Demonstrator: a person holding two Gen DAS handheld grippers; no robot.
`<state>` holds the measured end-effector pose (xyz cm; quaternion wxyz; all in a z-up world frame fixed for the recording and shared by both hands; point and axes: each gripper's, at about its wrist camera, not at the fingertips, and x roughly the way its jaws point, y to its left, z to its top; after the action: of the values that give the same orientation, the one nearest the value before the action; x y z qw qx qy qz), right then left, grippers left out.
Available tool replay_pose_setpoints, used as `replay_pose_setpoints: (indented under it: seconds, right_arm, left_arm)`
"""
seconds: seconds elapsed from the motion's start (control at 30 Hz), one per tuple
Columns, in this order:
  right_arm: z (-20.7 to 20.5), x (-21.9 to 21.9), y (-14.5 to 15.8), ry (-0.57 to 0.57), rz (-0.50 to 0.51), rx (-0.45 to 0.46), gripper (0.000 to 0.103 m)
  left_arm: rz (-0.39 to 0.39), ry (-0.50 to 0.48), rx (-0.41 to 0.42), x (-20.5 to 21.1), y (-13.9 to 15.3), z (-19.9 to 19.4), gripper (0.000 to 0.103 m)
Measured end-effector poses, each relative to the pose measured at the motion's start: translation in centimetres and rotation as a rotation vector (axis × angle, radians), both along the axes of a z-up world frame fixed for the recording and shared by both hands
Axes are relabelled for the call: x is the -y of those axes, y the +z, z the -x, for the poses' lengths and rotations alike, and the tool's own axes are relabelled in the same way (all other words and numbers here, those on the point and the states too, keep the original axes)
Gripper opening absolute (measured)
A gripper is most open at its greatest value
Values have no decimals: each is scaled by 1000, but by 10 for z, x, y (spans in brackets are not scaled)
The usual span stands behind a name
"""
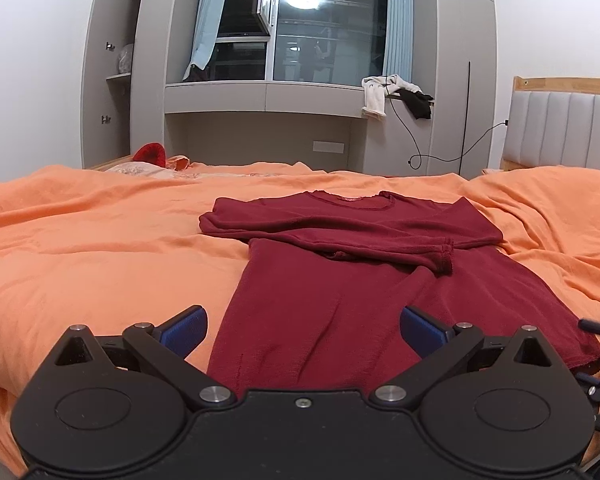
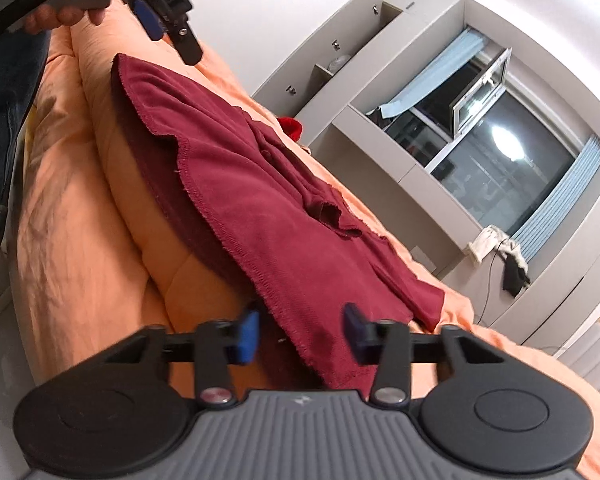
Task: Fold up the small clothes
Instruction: 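Lift the hem with both grippers and fold it over toward the collar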
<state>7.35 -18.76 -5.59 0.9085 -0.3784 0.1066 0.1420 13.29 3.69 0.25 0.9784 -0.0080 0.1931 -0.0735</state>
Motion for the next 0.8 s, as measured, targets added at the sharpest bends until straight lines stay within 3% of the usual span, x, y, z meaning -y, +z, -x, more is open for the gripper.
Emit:
replay_pose_setpoints:
  seconds: [0.1, 0.17, 0.33, 0.57, 0.8]
  right_arm:
    - [-2, -2, -4, -1, 14, -11, 39]
    - [3, -1, -3, -6, 8, -19, 8]
    - [9, 13, 28, -58, -130, -15, 5]
    - [17, 58, 69, -130, -391, -116, 5]
    - [15, 71, 88, -110, -479, -107, 5]
  left_arm:
    - [-2, -10, -2, 1, -1, 0, 102]
    - [-15, -34, 1, 3, -1, 1, 102]
    - [-92, -157, 21, 18, -6, 12, 102]
    - [-295, -278, 18, 54, -23, 22, 102]
    - [-491, -314, -43, 85, -44, 17, 102]
